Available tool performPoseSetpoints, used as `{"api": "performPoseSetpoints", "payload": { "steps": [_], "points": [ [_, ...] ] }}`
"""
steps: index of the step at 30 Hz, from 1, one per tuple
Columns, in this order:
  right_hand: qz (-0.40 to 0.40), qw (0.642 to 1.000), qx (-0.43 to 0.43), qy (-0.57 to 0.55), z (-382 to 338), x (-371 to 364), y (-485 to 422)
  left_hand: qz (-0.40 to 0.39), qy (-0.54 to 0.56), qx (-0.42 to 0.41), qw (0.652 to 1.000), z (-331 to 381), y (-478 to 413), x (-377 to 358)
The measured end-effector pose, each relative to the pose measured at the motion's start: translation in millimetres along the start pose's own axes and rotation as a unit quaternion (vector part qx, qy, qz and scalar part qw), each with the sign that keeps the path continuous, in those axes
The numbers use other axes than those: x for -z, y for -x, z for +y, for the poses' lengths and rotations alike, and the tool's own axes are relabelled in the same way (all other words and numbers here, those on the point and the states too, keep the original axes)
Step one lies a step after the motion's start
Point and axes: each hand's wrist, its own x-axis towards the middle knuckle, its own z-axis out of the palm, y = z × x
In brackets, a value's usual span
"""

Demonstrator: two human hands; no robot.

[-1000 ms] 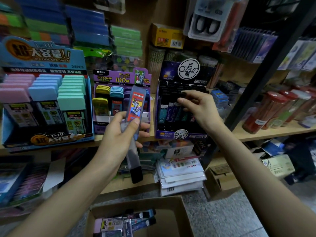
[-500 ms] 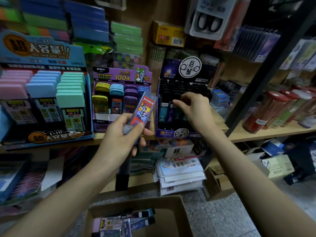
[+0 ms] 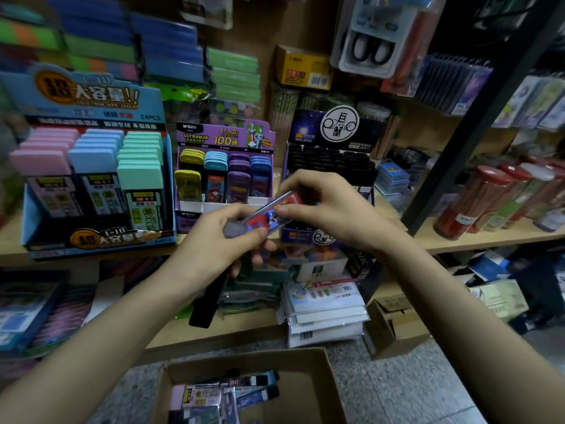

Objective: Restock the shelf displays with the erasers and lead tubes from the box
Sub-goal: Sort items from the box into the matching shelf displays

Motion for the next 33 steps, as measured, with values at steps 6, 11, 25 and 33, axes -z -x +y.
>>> {"api": "performPoseSetpoints", "payload": {
  "steps": [6,11,25,33],
  "points": [
    [0.077,0.946,-0.121,-0.291,-4,-29,10,0.142,0.073,-0.012,0.987,4,-7,20],
    [-0.010,0.918,-0.156,-0.364,-12,-59,15,0.147,0.048,-0.025,0.988,5,-5,30],
    [0.150,0.971,-0.026,-0.185,-23,-17,-26,0.132,-0.017,0.015,0.991,3,9,50],
    [0.224,0.973,-0.013,-0.054,12,-3,-60,0.141,0.103,0.047,0.984,6,2,54]
  ]
}}
